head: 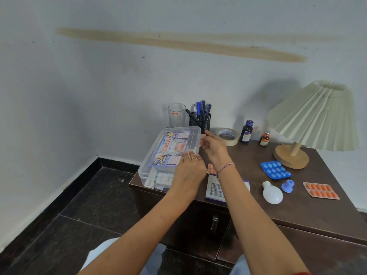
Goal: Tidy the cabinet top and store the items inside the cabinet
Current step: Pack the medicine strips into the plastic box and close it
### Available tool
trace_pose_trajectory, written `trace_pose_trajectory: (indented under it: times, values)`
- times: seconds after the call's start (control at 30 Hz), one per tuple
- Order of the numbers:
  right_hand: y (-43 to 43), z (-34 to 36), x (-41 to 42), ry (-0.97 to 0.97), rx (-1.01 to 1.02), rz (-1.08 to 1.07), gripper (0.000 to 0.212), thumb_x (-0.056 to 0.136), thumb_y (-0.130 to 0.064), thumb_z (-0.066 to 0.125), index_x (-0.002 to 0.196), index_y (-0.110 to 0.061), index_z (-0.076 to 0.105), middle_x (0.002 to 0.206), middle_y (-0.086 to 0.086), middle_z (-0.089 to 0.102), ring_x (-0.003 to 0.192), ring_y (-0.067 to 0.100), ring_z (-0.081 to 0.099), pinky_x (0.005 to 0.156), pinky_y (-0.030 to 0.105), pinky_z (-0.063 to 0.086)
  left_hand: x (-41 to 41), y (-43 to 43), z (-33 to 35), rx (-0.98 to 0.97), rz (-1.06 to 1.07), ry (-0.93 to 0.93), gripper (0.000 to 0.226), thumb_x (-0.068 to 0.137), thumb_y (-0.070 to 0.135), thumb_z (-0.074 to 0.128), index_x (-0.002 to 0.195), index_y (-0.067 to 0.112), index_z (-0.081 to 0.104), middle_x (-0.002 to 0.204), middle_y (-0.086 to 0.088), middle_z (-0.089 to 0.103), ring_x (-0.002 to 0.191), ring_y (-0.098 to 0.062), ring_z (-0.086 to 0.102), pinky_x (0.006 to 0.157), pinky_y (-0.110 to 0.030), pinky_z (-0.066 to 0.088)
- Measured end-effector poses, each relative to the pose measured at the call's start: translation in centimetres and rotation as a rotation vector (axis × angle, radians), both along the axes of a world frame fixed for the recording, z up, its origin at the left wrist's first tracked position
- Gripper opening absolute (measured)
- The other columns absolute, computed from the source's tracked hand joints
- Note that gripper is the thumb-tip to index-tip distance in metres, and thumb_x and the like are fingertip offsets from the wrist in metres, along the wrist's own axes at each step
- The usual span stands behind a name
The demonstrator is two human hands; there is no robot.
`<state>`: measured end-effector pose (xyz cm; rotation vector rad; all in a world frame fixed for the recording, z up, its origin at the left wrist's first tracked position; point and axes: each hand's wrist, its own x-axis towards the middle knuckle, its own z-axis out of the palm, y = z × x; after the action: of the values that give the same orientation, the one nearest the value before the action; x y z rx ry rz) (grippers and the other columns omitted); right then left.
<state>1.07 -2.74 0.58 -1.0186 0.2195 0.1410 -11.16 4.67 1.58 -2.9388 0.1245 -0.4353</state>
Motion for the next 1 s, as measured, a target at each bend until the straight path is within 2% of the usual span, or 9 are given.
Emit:
trace_pose_trajectory:
  times: [0.13, 0.27, 0.33, 0.37, 0.43, 0.5, 0.63, 0.73, 1.0]
  values:
    - [0.6, 0.8, -0.4, 0.019, 0.158, -0.024, 0.037, 0.096, 0.006, 0.043, 0.132, 0.004, 0.045, 0.085, 0.011, 0.059, 0.075, 0.017, 0.058, 0.082, 0.030, 0.052, 0.0, 1.0, 0.3, -0.118, -0.040, -0.012, 0.059, 0.089, 0.006, 0.057, 0.143, 0.002, 0.032, 0.145, -0.022, 0.039, 0.133, -0.031, 0.043, 0.097, -0.036, 0.047]
    - [2.2, 0.8, -1.8, -0.052, 0.108, 0.101, 0.037, 0.095, 0.004, 0.042, 0.132, 0.002, 0.049, 0.104, 0.021, 0.064, 0.096, 0.032, 0.063, 0.099, 0.046, 0.046, -0.3, 1.8, 1.7, -0.225, -0.014, -0.146, 0.050, 0.088, 0.014, 0.060, 0.135, 0.010, 0.044, 0.127, -0.010, 0.058, 0.112, -0.024, 0.060, 0.076, -0.033, 0.053]
    - [3.3, 0.8, -2.9, -0.138, 0.032, 0.195, 0.033, 0.095, 0.004, 0.042, 0.117, -0.007, 0.064, 0.108, 0.018, 0.068, 0.102, 0.031, 0.064, 0.100, 0.045, 0.046, -0.4, 2.2, 2.7, -0.288, -0.004, -0.222, 0.035, 0.092, 0.015, 0.055, 0.127, 0.013, 0.052, 0.110, -0.006, 0.067, 0.094, -0.022, 0.067, 0.067, -0.032, 0.052]
    - [3.8, 0.7, -3.3, -0.177, -0.001, 0.241, 0.036, 0.094, 0.003, 0.041, 0.101, -0.014, 0.071, 0.097, 0.010, 0.072, 0.093, 0.024, 0.067, 0.095, 0.041, 0.047, -0.3, 2.5, 3.2, -0.325, 0.000, -0.255, 0.031, 0.095, 0.015, 0.051, 0.126, 0.015, 0.052, 0.106, -0.005, 0.068, 0.090, -0.023, 0.068, 0.066, -0.032, 0.052]
    - [4.8, 0.2, -4.1, -0.211, -0.152, 0.288, 0.038, 0.096, -0.004, 0.040, 0.080, -0.024, 0.068, 0.075, -0.007, 0.070, 0.073, 0.008, 0.065, 0.079, 0.029, 0.048, 0.2, 3.2, 4.1, -0.419, 0.012, -0.286, 0.032, 0.099, 0.017, 0.043, 0.129, 0.019, 0.051, 0.105, -0.005, 0.069, 0.088, -0.025, 0.068, 0.069, -0.035, 0.052]
    - [5.7, 0.0, -4.8, -0.326, -0.508, 0.322, 0.032, 0.097, -0.010, 0.041, 0.078, -0.031, 0.055, 0.079, -0.010, 0.064, 0.069, 0.002, 0.057, 0.068, 0.022, 0.047, 0.6, 4.0, 4.9, -0.489, 0.015, -0.330, 0.032, 0.100, 0.020, 0.040, 0.129, 0.020, 0.052, 0.108, -0.006, 0.068, 0.091, -0.026, 0.066, 0.074, -0.035, 0.051]
    - [7.0, 0.0, -5.9, -0.734, -1.222, 0.562, 0.016, 0.094, -0.004, 0.048, 0.101, 0.002, 0.061, 0.104, 0.023, 0.064, 0.084, 0.025, 0.055, 0.079, 0.034, 0.047, 1.1, 5.6, 5.9, -0.497, 0.003, -0.363, 0.033, 0.101, 0.025, 0.038, 0.128, 0.016, 0.054, 0.110, -0.008, 0.068, 0.095, -0.028, 0.065, 0.077, -0.034, 0.049]
    - [7.6, 0.0, -7.3, -0.838, -1.208, 0.670, 0.027, 0.092, -0.007, 0.054, 0.116, 0.006, 0.058, 0.118, 0.024, 0.062, 0.108, 0.035, 0.058, 0.095, 0.040, 0.045, 1.5, 6.8, 6.6, -0.531, 0.045, -0.385, 0.033, 0.101, 0.026, 0.038, 0.129, 0.017, 0.054, 0.110, -0.009, 0.069, 0.097, -0.029, 0.066, 0.083, -0.038, 0.051]
    - [8.3, -0.4, -8.2, -0.972, -1.427, 0.755, 0.041, 0.088, -0.040, 0.061, 0.121, -0.015, 0.063, 0.130, 0.002, 0.061, 0.120, 0.021, 0.049, 0.104, 0.036, 0.039, 1.6, 9.2, 7.1, -0.600, 0.055, -0.484, 0.031, 0.101, 0.021, 0.040, 0.124, 0.011, 0.057, 0.104, -0.013, 0.070, 0.093, -0.031, 0.065, 0.079, -0.038, 0.049]
